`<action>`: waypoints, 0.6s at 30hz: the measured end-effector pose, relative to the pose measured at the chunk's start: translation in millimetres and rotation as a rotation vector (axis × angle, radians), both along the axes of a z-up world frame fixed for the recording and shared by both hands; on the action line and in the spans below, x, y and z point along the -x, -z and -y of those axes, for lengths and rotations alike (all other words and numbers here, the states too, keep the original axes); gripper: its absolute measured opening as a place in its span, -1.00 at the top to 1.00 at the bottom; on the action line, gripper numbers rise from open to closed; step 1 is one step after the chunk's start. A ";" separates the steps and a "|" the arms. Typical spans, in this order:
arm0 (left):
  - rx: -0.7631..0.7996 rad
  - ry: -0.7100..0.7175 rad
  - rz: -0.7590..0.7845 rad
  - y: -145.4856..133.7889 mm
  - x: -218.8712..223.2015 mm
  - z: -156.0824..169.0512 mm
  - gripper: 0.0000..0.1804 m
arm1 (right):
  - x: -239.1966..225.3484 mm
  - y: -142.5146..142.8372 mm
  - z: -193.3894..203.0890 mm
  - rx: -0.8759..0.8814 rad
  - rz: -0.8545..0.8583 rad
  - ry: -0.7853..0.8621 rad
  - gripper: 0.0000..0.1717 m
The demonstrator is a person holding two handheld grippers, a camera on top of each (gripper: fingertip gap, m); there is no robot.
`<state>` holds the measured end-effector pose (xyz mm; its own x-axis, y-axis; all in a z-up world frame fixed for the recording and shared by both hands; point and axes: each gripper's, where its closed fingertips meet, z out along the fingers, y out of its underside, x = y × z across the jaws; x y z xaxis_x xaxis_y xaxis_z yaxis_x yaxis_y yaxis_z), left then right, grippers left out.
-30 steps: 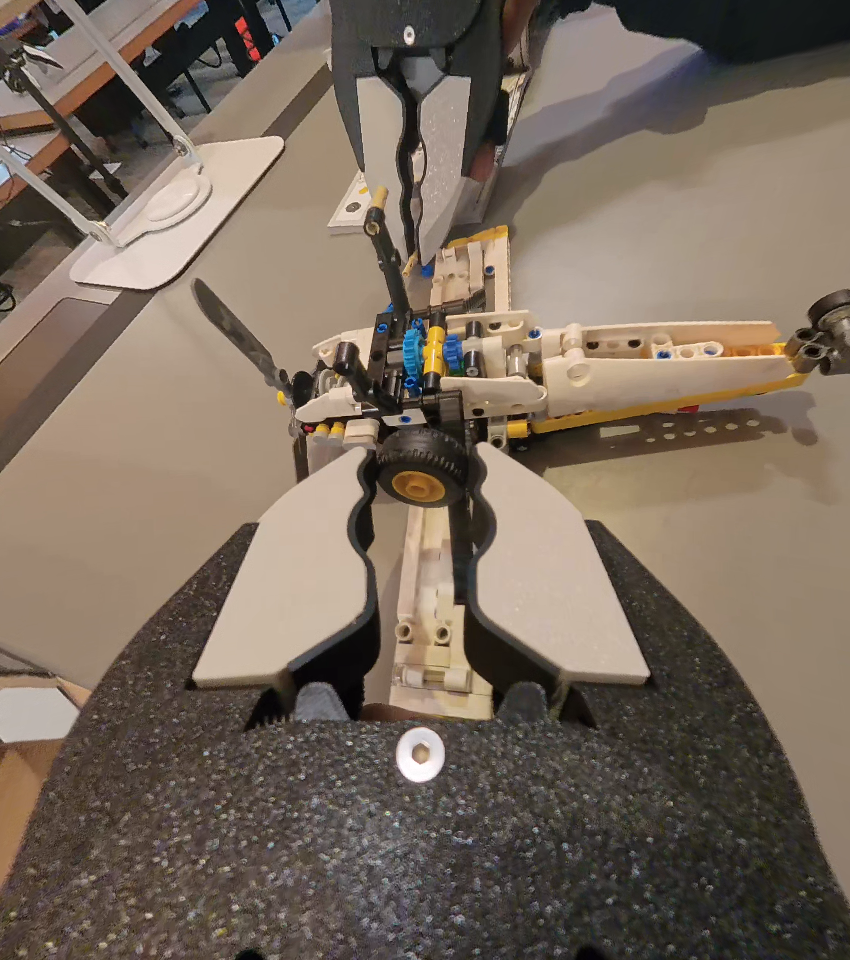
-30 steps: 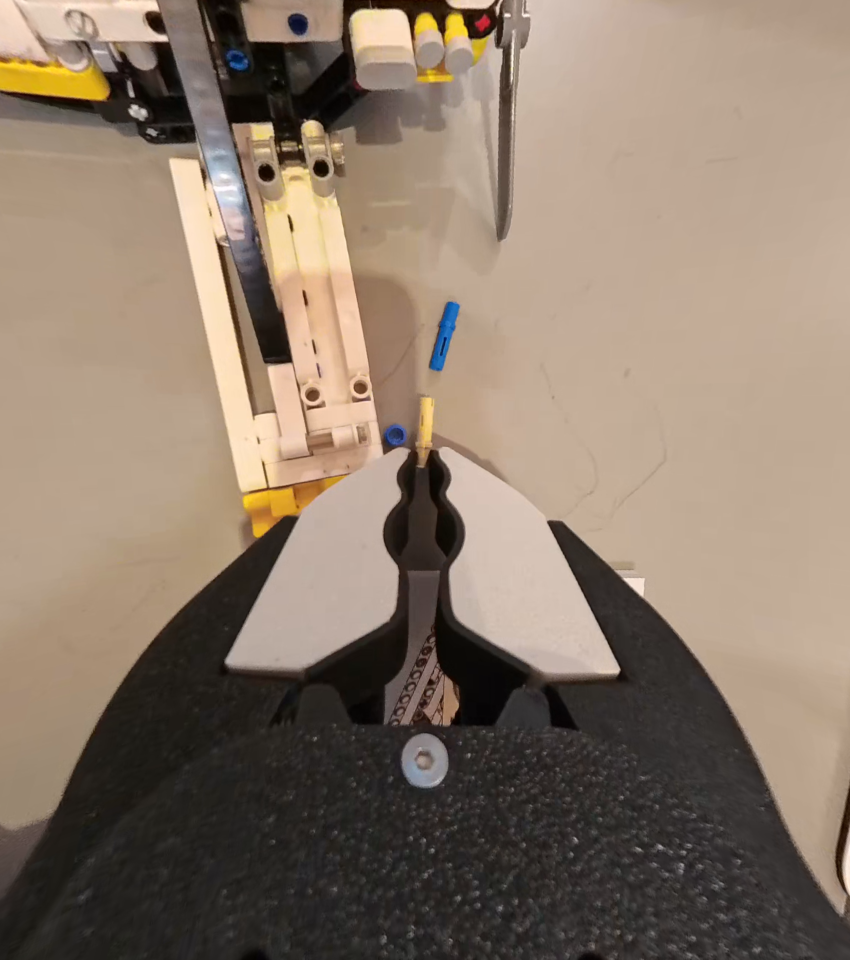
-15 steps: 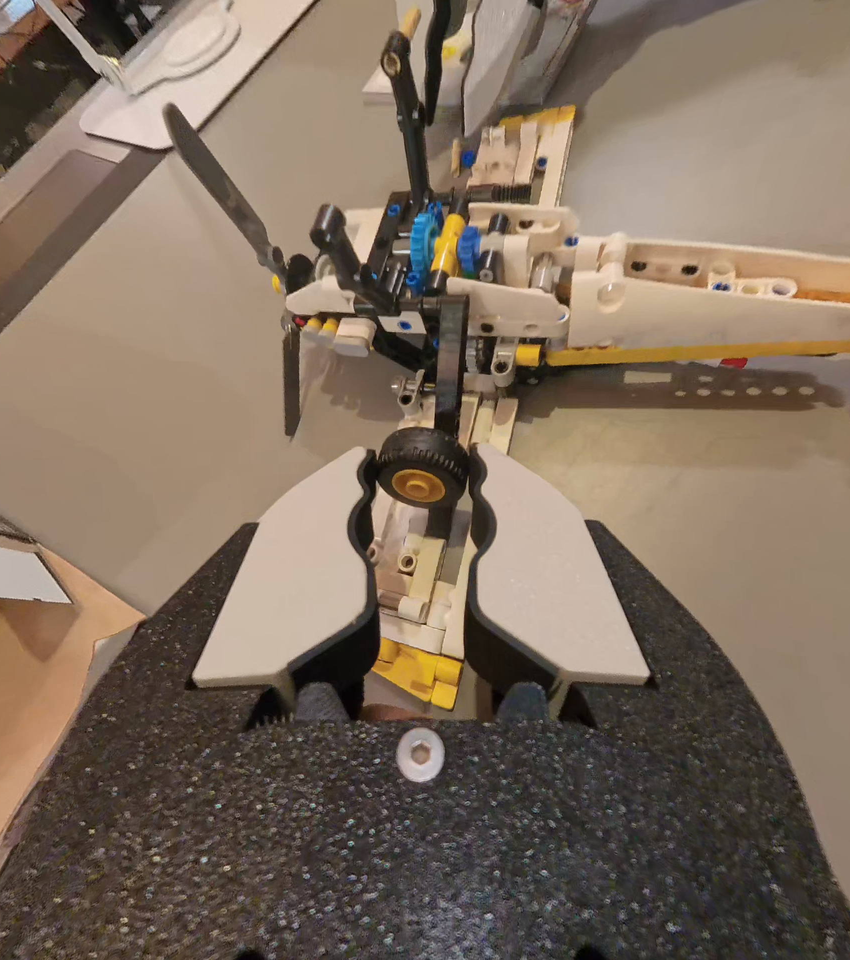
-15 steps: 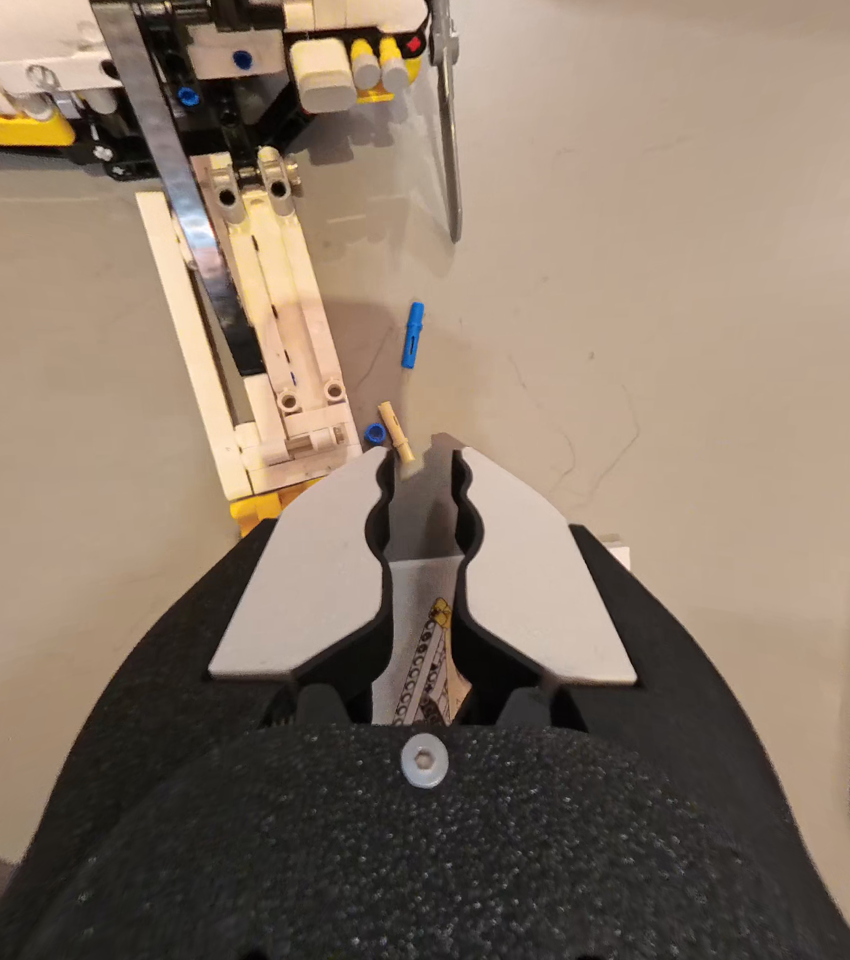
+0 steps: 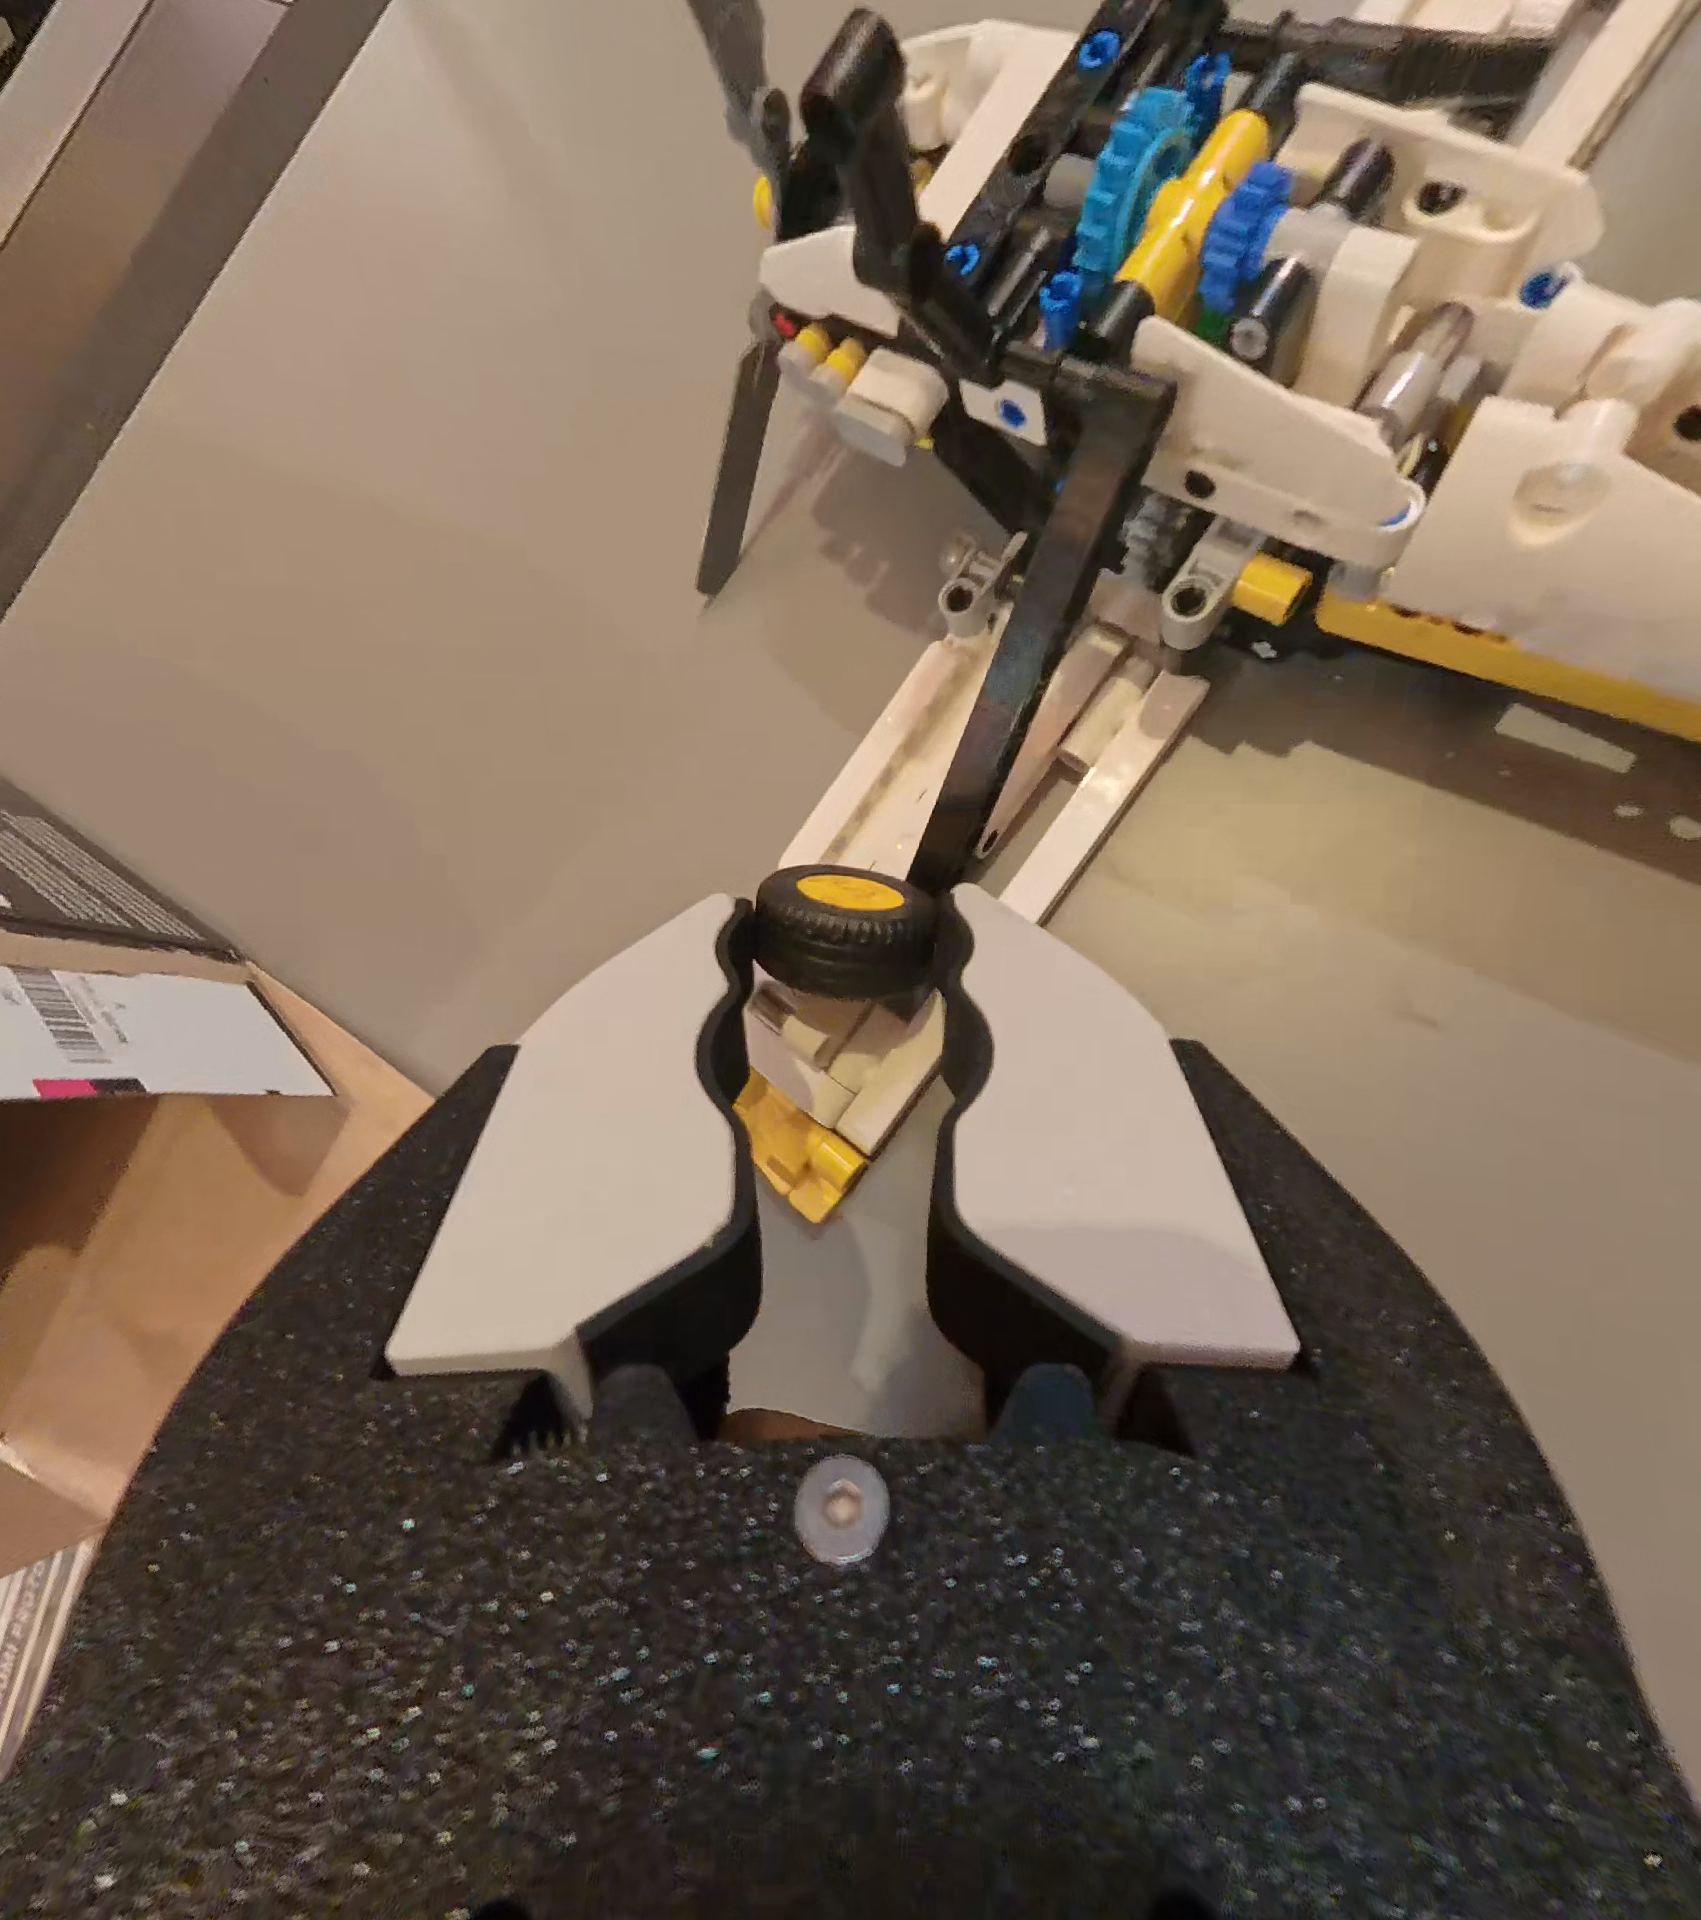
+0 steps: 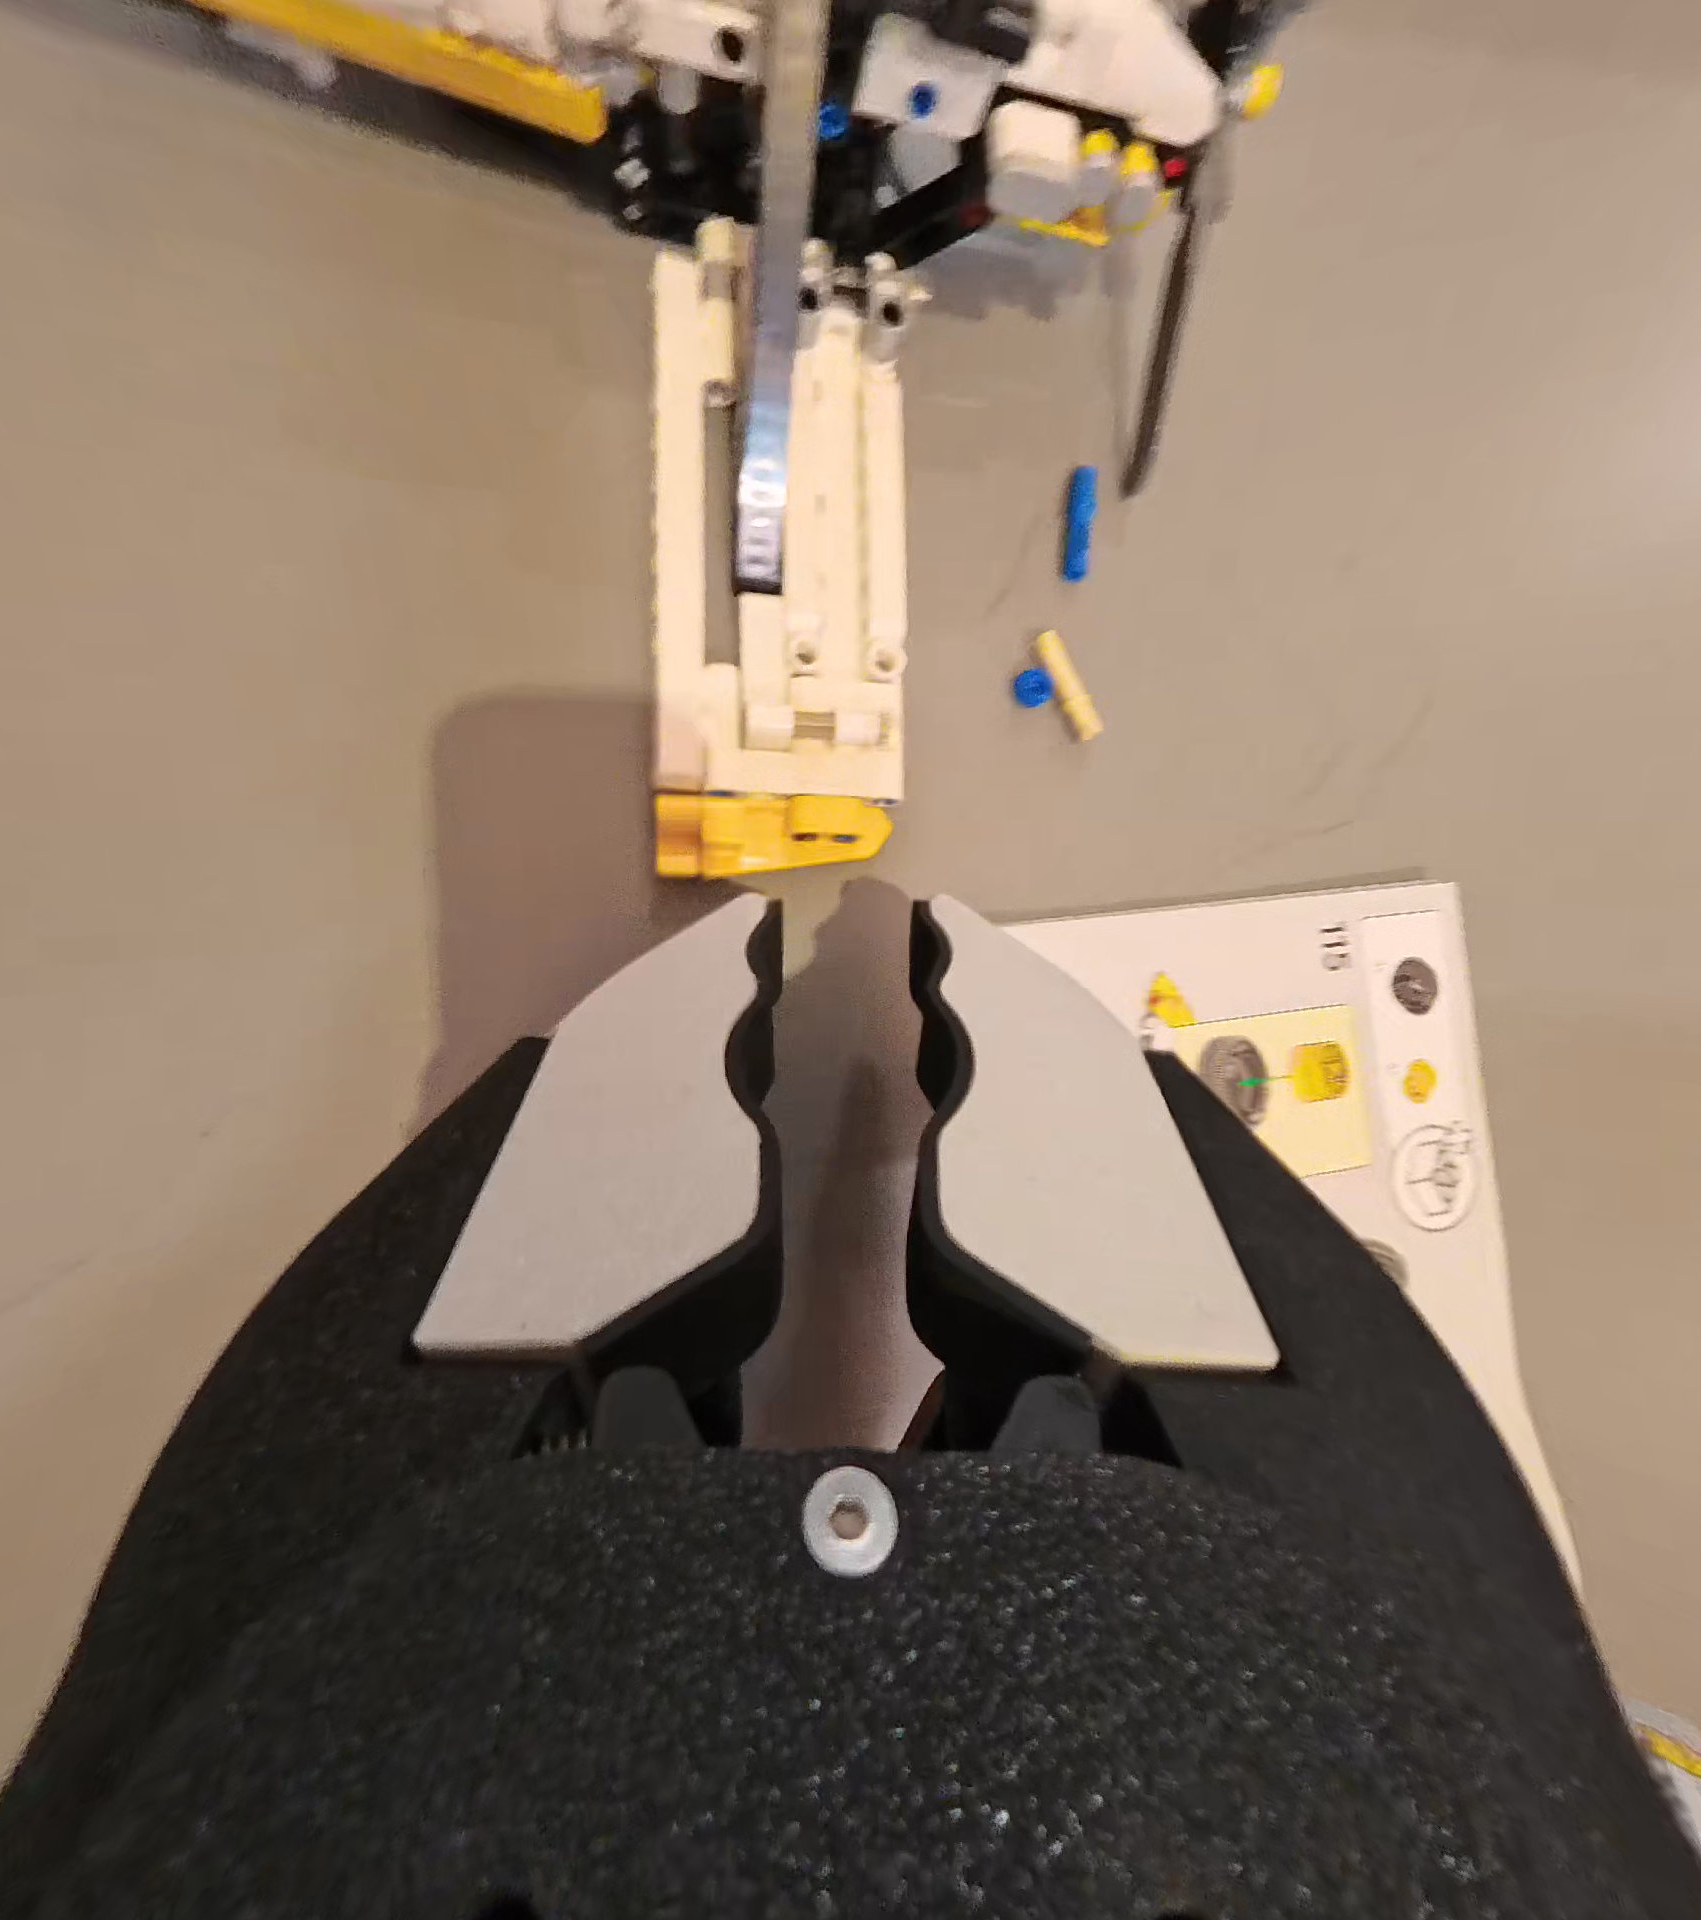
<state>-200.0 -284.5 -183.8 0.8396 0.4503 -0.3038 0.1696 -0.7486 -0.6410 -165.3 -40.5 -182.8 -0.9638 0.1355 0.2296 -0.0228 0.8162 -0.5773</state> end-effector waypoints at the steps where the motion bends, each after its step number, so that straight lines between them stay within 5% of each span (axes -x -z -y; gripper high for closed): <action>1: 0.002 -0.003 0.006 0.3 3.5 -1.2 0.62 | -5.4 3.1 1.7 -0.004 0.001 -0.007 0.73; 11: 0.082 -0.160 -0.053 -6.9 57.8 21.9 0.62 | -14.5 6.0 46.6 0.048 -0.074 0.029 0.78; 15: 0.027 -0.212 -0.127 -34.2 52.3 27.7 0.62 | -11.2 4.2 52.2 0.061 -0.129 0.043 0.78; 18: -0.103 -0.131 -0.198 -70.1 23.5 -3.9 0.62 | -14.9 -1.6 44.5 0.098 -0.172 0.049 0.76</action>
<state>-223.4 -280.5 -113.7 0.7007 0.5886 -0.4032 0.1251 -0.6578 -0.7428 -150.4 -84.9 -181.2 -0.9032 0.2110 0.3738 -0.0896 0.7589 -0.6450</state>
